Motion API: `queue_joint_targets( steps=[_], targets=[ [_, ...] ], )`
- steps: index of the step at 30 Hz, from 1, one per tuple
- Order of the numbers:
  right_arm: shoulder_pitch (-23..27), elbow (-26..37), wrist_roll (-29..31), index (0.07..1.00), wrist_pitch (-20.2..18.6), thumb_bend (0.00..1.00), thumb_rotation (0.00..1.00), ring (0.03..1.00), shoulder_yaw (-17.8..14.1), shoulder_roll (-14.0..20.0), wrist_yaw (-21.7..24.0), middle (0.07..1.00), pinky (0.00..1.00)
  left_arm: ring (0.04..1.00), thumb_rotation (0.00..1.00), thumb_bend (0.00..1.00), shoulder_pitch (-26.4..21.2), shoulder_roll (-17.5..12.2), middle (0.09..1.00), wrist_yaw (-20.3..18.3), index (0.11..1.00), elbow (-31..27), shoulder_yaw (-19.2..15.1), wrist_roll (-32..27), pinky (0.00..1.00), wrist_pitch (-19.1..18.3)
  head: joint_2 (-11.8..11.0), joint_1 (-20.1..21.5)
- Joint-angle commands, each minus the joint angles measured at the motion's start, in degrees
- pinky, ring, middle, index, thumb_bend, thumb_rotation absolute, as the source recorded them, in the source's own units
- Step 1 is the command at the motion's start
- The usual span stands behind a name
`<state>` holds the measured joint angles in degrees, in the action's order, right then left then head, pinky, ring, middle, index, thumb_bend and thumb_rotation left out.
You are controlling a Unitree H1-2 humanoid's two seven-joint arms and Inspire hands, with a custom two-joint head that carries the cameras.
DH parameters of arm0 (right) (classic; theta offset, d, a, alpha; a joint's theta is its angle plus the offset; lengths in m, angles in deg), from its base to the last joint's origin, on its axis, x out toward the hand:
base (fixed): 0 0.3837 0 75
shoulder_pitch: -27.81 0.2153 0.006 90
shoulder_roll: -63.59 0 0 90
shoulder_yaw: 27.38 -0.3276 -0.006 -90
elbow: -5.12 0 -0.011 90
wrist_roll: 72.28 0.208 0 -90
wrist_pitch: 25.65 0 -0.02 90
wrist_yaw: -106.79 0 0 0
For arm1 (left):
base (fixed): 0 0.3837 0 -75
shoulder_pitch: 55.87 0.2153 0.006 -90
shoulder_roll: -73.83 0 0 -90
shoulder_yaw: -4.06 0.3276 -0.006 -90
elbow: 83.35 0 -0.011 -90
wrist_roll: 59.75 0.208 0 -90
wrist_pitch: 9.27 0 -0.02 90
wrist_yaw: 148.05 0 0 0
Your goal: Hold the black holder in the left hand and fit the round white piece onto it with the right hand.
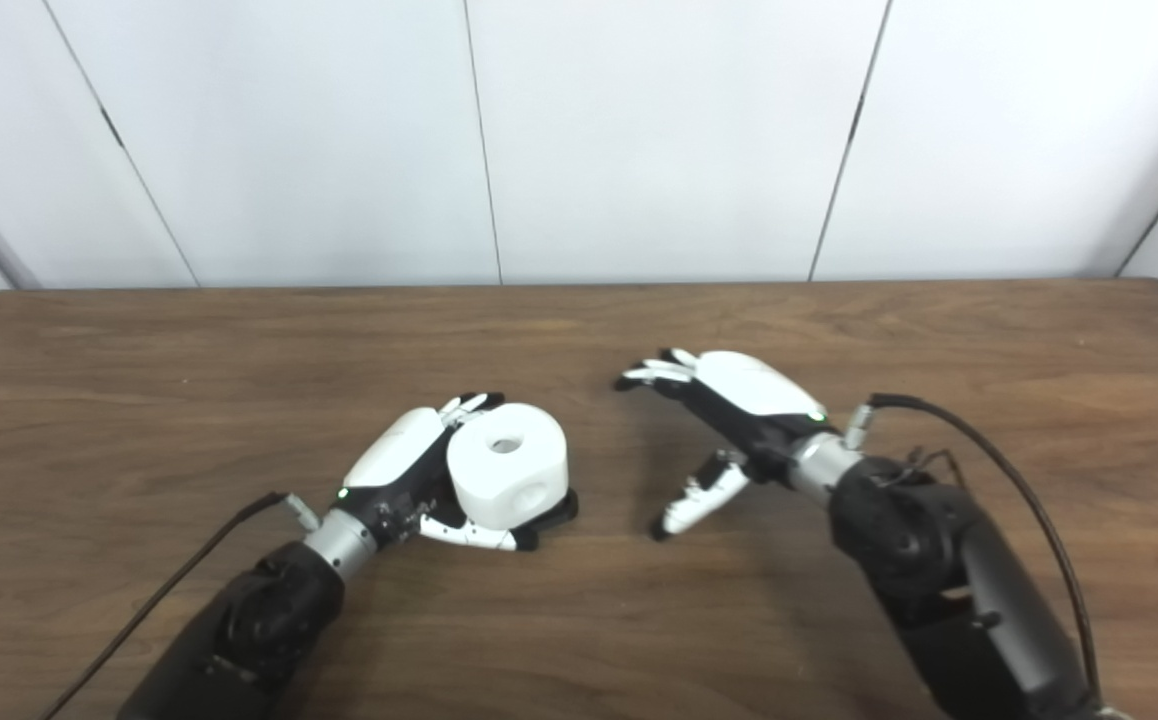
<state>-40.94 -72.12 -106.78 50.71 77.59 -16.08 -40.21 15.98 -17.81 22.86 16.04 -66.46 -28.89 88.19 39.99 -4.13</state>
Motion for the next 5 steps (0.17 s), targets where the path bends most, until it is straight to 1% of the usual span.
queue_joint_targets(
  steps=[1,2,3,5],
  targets=[
    [2.1,3.6,2.0,0.936,-1.7,0.92,0.11,1.000,-1.4,1.4,1.4,0.991,0.99,0.989,0.13,0.98,-0.8,-1.7,0.942,-3.0,0.766,-0.6,-0.2,0.4,0.99,-3.3,0.1,0.1],
    [2.3,4.3,2.5,0.945,-2.4,0.93,0.08,1.000,-1.5,1.9,2.2,0.996,0.96,0.996,0.16,0.99,-0.8,-1.9,0.976,-3.6,0.868,-1.0,-0.2,0.4,1.00,-3.9,0.0,0.2],
    [2.5,5.1,3.1,0.951,-3.7,0.93,0.07,1.000,-1.5,2.5,3.5,0.998,0.95,0.998,0.17,1.00,-0.8,-2.1,0.988,-4.1,0.925,-1.2,-0.2,0.6,1.00,-4.2,0.1,0.5],
    [3.2,6.8,4.2,0.983,-6.6,0.92,0.07,1.000,-1.1,3.6,6.5,1.000,0.96,1.000,0.18,1.00,-0.9,-2.8,0.998,-4.4,0.985,-1.1,-0.3,0.7,1.00,-3.7,-0.1,1.0]
  ],
)
